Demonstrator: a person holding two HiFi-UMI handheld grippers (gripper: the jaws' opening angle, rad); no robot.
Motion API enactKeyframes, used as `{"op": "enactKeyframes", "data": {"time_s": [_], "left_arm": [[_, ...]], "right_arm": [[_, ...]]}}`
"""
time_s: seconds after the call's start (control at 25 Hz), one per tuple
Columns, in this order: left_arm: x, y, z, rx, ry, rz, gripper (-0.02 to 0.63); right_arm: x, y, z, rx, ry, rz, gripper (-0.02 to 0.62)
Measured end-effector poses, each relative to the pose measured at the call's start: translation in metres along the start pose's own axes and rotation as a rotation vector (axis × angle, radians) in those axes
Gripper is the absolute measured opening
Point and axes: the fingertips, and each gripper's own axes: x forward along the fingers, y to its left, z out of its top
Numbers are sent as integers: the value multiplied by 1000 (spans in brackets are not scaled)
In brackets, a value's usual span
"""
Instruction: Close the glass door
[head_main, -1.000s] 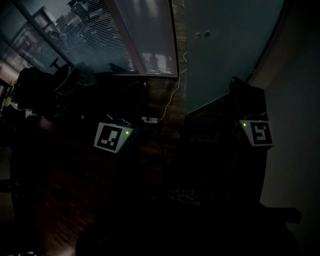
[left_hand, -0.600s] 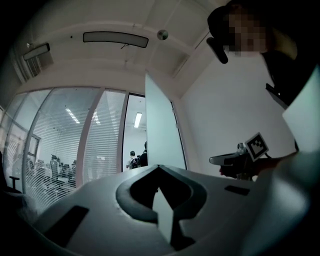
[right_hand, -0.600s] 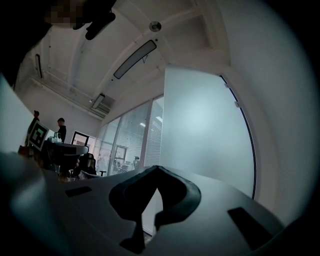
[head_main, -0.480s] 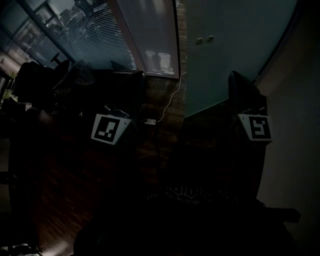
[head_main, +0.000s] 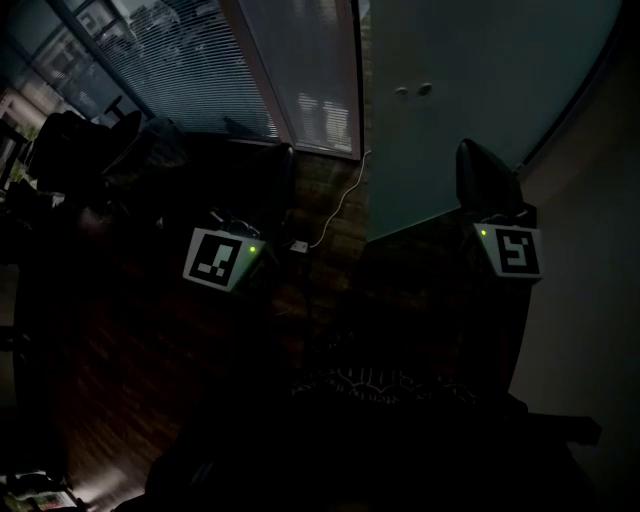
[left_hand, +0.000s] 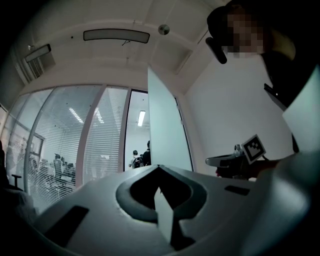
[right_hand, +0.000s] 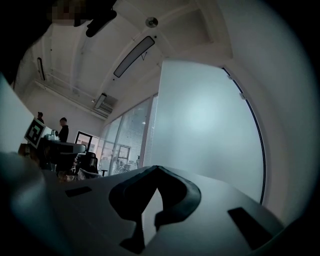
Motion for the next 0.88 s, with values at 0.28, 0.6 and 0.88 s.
{"op": "enactKeyframes", "data": {"time_s": [0.28,0.6,0.88], "left_arm": [[33,25,-15,-19,17,-1,2],[53,38,-23,-23,2,-37,2],[92,77,-32,-23,12,-64,2]], "right_arm": [[42,-10,-17,24,27,13,2],[61,-22,-32,13,34,-24,2],[119,-27,-59,33,91,-21,3]]}}
